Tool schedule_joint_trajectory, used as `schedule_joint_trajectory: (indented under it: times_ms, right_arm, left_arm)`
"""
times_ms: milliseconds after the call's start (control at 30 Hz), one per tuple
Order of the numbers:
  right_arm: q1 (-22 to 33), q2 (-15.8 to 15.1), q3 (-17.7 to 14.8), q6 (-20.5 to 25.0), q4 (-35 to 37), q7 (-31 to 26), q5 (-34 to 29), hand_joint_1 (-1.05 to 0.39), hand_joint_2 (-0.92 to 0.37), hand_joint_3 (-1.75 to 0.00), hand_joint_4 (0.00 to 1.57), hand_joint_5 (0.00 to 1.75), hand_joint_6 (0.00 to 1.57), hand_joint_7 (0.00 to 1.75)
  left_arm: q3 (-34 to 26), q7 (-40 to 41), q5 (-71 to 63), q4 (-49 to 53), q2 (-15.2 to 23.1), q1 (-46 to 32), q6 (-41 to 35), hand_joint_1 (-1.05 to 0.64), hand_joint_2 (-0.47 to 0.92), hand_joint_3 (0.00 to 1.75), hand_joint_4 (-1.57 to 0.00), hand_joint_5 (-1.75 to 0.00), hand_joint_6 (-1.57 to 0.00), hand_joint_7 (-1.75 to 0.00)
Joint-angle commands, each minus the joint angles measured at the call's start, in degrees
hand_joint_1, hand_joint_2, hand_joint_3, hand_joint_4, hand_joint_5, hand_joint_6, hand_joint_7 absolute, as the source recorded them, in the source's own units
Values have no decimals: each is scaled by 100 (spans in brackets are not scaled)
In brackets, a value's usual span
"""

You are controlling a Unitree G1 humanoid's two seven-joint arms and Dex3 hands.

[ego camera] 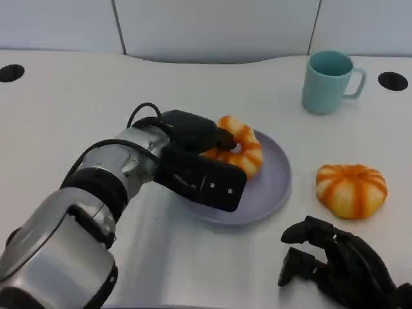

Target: Grasp the bread from the table and place it into the plate.

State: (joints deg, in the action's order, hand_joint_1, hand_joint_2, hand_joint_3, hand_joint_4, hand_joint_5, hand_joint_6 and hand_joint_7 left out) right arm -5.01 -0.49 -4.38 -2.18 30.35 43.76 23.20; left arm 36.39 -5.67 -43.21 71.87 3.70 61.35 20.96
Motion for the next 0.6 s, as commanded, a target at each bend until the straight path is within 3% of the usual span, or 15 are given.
schedule_joint_trajectory:
  times_ms: [33,133,167,300,367,400,467,600]
  right_arm:
    - [186,-40,14,139,179,-68,-94,-54,-92,-19,68,145,73,91]
    - [191,-41,15,152,167,-71,-93,-53,-92,-20,68,145,73,91]
    - [196,-40,16,161,157,-77,-92,-54,-92,-19,68,145,73,91]
    - [190,-39,9,176,169,-68,-79,-54,-92,-19,67,145,72,92]
    - [201,-33,10,220,131,-116,-81,-54,-92,-17,68,145,73,92]
    - [210,-31,11,239,110,-131,-80,-54,-92,-17,68,145,73,92]
    - [218,-31,13,255,88,-137,-79,-54,-92,-17,68,144,73,93]
    - [208,-36,-3,236,133,-70,-51,-53,-92,-18,67,144,72,92]
  left_arm:
    - [-11,-253,48,-23,53,136,-86,-77,92,13,-34,-49,-30,-1]
    - [-15,-312,63,-48,55,141,-98,-77,92,13,-38,-50,-23,0]
    - [-26,-339,77,-57,56,141,-92,-76,92,13,-50,-57,-19,0]
    - [-33,-402,95,-79,61,143,-101,-74,92,12,-61,-64,-19,-2]
    - [-7,-436,69,-80,56,159,-133,-75,92,13,-48,-56,-28,-6]
    - [6,-407,52,-88,55,159,-144,-76,92,13,-44,-62,-32,-7]
    - [20,-354,32,-105,56,152,-156,-77,92,13,-24,-114,-42,-7]
    - [13,-215,48,-140,73,114,-64,-78,92,11,-9,-129,-61,-12]
